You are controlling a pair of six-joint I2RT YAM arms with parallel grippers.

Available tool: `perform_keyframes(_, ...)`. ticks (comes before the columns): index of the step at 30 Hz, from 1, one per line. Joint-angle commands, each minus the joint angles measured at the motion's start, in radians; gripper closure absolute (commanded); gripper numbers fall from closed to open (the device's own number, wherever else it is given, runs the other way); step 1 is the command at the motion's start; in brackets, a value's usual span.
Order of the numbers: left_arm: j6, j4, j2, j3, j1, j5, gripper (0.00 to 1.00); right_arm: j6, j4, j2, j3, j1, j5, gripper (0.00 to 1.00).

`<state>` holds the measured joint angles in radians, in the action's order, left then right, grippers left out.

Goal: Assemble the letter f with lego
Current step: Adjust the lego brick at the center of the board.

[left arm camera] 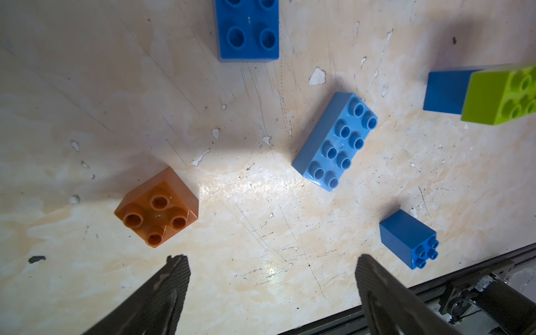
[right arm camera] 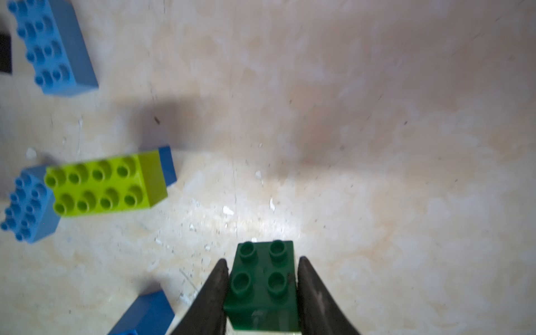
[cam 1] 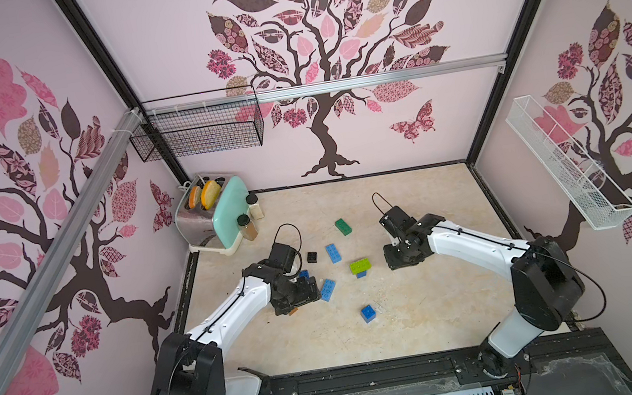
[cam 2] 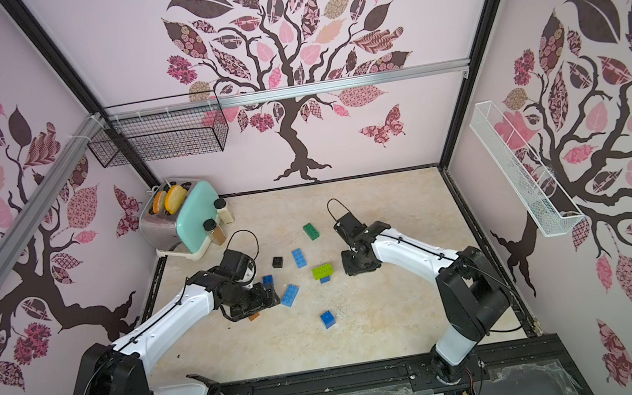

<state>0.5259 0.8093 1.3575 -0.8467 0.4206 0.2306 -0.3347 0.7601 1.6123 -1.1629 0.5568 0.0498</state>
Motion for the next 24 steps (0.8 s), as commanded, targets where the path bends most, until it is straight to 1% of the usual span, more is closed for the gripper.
perform_keyframes(1,0.001,0.019,0.022,-0.014,0.001,-0.015,0.07,-0.026,-0.184,0.052,-0.054,-0.007,0.091,0.61)
perform_keyframes(5,-0.001,0.037,0.048,-0.030,0.001,-0.030,0.07,-0.046,-0.313,0.141,-0.073,-0.031,0.129,0.60)
perform_keyframes(11,0.005,0.049,0.063,-0.043,0.001,-0.049,0.07,-0.067,-0.457,0.204,-0.053,-0.041,0.182,0.60)
perform_keyframes(14,0.007,0.054,0.065,-0.046,0.001,-0.056,0.07,-0.089,-0.504,0.196,-0.023,-0.041,0.196,0.59)
perform_keyframes(16,0.007,0.056,0.063,-0.048,0.001,-0.059,0.07,-0.098,-0.499,0.190,-0.012,-0.041,0.194,0.59)
perform_keyframes(20,0.008,0.057,0.058,-0.047,0.001,-0.061,0.07,-0.122,-0.555,0.127,0.089,-0.041,0.194,0.58)
perform_keyframes(24,0.006,0.059,0.052,-0.041,0.001,-0.060,0.07,-0.133,-0.554,0.102,0.134,-0.041,0.183,0.57)
